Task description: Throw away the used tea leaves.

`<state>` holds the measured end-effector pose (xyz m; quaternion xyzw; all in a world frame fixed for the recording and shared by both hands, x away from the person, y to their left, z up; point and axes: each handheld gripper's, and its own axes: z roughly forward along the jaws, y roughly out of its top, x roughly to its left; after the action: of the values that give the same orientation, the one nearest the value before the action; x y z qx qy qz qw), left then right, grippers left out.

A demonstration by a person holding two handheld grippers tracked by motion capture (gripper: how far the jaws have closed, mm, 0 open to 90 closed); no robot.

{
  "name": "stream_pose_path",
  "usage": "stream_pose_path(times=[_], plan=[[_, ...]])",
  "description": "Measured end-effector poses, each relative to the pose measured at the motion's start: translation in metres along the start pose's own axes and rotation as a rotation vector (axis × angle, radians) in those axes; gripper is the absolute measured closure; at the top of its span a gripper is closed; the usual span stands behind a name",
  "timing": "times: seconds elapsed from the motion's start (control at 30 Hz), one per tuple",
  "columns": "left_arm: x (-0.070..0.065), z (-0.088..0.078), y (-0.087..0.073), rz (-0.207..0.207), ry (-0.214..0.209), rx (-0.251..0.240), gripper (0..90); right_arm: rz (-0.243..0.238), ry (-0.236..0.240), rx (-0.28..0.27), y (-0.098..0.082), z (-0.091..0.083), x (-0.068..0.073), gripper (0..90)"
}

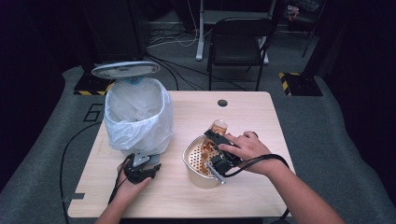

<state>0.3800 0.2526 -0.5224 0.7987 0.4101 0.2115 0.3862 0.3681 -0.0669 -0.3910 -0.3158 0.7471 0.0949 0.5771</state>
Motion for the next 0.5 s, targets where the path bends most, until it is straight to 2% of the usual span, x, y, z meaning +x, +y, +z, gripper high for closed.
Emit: stream_pose_path(times=[0.03, 0.07, 0.1, 0.13, 0.17, 0.2, 0.23, 0.3, 0.33, 0.37, 0.4, 0.43, 0.47, 0.5], plan=[[0.0, 0.0, 0.0, 0.0, 0.0, 0.0, 44.9, 0.0, 0.0, 0.0, 0.0, 0.0, 0.0, 46.2], [0.0, 0.0, 0.0, 0.0, 0.0, 0.0, 44.9, -0.022, -0.015, 0.005, 0.001, -0.001, 0.001, 46.2], [0.0, 0.0, 0.0, 0.007, -0.001, 0.005, 44.9, -0.139, -0.055, 0.021, 0.002, -0.002, -0.001, 46.3], [0.0, 0.0, 0.0, 0.007, -0.001, 0.005, 44.9, -0.139, -0.055, 0.021, 0.002, -0.002, -0.001, 46.3], [0.002, 0.0, 0.001, 0.036, 0.0, -0.005, 44.9, -0.217, -0.09, 0.035, 0.005, -0.002, 0.0, 46.2], [0.002, 0.0, 0.001, 0.036, 0.0, -0.005, 44.9, -0.217, -0.09, 0.035, 0.005, -0.002, 0.0, 46.2], [0.0, 0.0, 0.0, -0.007, 0.0, -0.005, 44.9, -0.23, -0.094, 0.06, 0.006, -0.003, 0.006, 46.3], [0.0, 0.0, 0.0, 0.0, 0.0, 0.0, 44.9, -0.236, -0.076, 0.065, 0.006, -0.002, 0.01, 46.3], [0.0, 0.0, 0.0, -0.002, 0.0, -0.001, 44.9, -0.311, -0.076, 0.075, 0.008, -0.001, 0.012, 46.3], [0.0, 0.0, 0.0, -0.002, 0.0, -0.001, 44.9, -0.34, -0.087, 0.078, 0.009, 0.0, 0.014, 46.3], [0.0, 0.0, 0.0, -0.002, 0.0, -0.001, 44.9, -0.34, -0.087, 0.078, 0.009, 0.0, 0.014, 46.3], [0.0, 0.0, 0.0, -0.001, 0.0, 0.0, 44.9, -0.368, -0.126, 0.085, 0.01, 0.0, 0.019, 46.4], [0.0, 0.0, 0.0, -0.002, 0.0, -0.001, 44.9, -0.368, -0.126, 0.085, 0.01, 0.0, 0.019, 46.4], [0.0, 0.0, 0.0, -0.002, -0.001, -0.001, 44.9, -0.358, -0.146, 0.068, 0.01, 0.001, 0.021, 46.5]])
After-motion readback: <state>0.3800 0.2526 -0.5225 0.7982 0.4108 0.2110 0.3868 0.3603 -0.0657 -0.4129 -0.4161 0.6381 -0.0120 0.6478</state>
